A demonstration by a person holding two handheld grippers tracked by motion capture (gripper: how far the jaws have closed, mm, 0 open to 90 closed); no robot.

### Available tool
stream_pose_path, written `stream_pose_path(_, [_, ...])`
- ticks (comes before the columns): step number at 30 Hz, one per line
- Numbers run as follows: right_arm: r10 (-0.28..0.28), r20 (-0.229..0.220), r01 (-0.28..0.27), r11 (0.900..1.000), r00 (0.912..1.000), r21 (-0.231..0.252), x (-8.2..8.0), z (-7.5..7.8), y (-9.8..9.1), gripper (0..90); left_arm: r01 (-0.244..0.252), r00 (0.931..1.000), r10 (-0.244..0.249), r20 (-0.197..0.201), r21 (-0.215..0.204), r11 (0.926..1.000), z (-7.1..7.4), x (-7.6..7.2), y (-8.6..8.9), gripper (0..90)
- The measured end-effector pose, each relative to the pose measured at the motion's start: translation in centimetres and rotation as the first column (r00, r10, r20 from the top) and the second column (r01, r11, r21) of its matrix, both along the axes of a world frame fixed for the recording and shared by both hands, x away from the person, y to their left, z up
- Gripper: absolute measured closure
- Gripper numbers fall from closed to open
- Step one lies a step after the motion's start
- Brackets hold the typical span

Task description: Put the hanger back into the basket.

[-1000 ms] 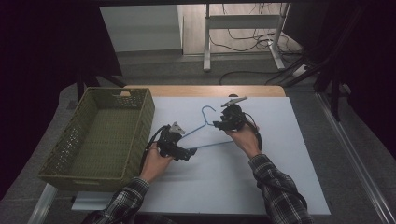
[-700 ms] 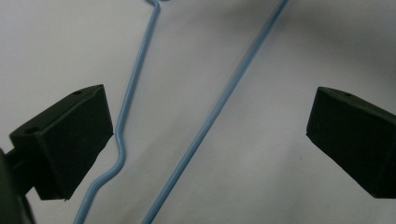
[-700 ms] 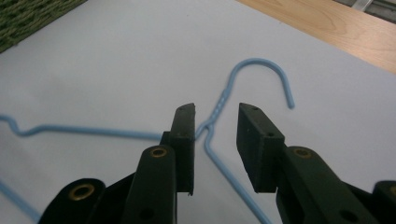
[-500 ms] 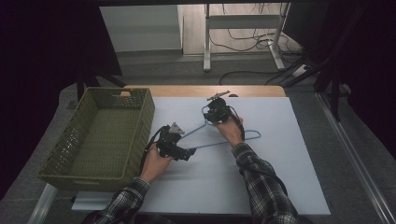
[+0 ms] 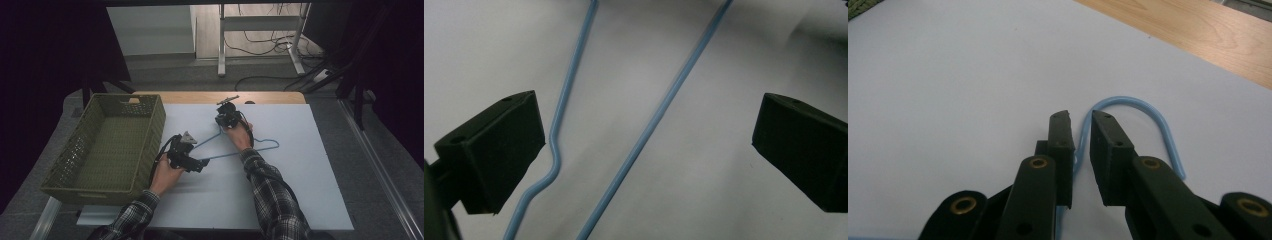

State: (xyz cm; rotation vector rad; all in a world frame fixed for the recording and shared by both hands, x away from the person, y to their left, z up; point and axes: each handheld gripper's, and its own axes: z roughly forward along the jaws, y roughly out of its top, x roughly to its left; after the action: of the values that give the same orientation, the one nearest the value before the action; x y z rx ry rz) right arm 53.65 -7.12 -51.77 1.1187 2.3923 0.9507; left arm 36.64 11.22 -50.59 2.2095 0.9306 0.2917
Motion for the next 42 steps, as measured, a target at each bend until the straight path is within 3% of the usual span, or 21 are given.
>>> stream_pose_path(8, [-0.013, -0.010, 0.013, 0.9999, 0.9999, -0.002, 0.6, -1.0, 0.3, 83.7, -0.010, 0.9999, 0.010, -0.006, -0.005, 0.9999, -0.1, 0.1, 0.1, 0.3])
stream_pose_path(12, [-0.016, 0.012, 0.016, 0.9996, 0.9998, -0.025, 0.4, -0.9, 0.6, 86.6, -0.022, 0.9996, 0.021, -0.019, -0.017, 0.9996, -0.3, 0.4, 0.2, 0.3])
stream_pose_path(20, [-0.017, 0.026, 0.017, 0.9998, 0.9995, -0.004, 0.0, 0.0, 0.2, 86.8, -0.068, 0.9965, 0.064, -0.053, -0.067, 0.9954, 0.0, 1.8, 0.3, 1.3])
stream_pose_path(23, [-0.019, 0.029, 0.019, 0.9998, 0.9994, 0.003, -0.1, 0.4, 0.2, 86.8, -0.051, 0.9975, 0.047, -0.053, -0.062, 0.9968, 0.3, 2.7, -0.2, 1.8])
stream_pose_path(25, [-0.019, 0.037, 0.019, 0.9998, 0.9991, 0.007, -0.2, 0.7, 0.1, 86.7, -0.029, 0.9988, 0.027, -0.040, -0.037, 0.9989, 0.5, 3.5, -0.7, 4.3])
stream_pose_path(26, [-0.021, 0.036, 0.021, 0.9997, 0.9991, 0.011, -0.3, 0.7, 0.1, 86.8, -0.036, 0.9988, 0.036, -0.032, 0.006, 0.9994, 0.5, 4.1, -1.1, 4.3])
stream_pose_path(27, [-0.024, 0.038, 0.023, 0.9996, 0.9990, 0.013, -0.4, 0.8, 0.2, 86.8, -0.032, 0.9989, 0.032, -0.035, 0.020, 0.9993, 0.4, 4.6, -1.3, 7.4])
stream_pose_path(28, [-0.021, 0.043, 0.021, 0.9997, 0.9989, 0.009, -0.5, 0.9, 0.2, 86.8, -0.040, 0.9979, 0.041, -0.049, 0.022, 0.9989, 0.2, 5.1, -1.4, 16.7])
stream_pose_path(29, [-0.021, 0.043, 0.021, 0.9997, 0.9989, 0.009, -0.5, 0.9, 0.2, 86.8, -0.049, 0.9969, 0.050, -0.060, 0.022, 0.9986, 0.0, 5.6, -1.4, 16.7])
stream_pose_path(30, [-0.021, 0.042, 0.021, 0.9997, 0.9989, 0.012, -0.6, 1.0, 0.2, 86.8, -0.066, 0.9941, 0.065, -0.087, -0.009, 0.9978, -0.2, 6.3, -1.3, 29.9])
stream_pose_path(34, [-0.019, 0.052, 0.018, 0.9997, 0.9985, 0.018, -0.9, 1.6, 0.1, 86.8, -0.045, 0.9888, 0.031, -0.146, -0.093, 0.9947, -1.0, 8.3, -1.0, 40.2])
stream_pose_path(42, [-0.015, 0.056, 0.013, 0.9995, 0.9983, 0.029, -1.3, 2.1, 0.0, 86.8, 0.024, 0.9832, -0.033, -0.180, -0.055, 0.9982, -2.0, 10.0, -2.3, 56.0])
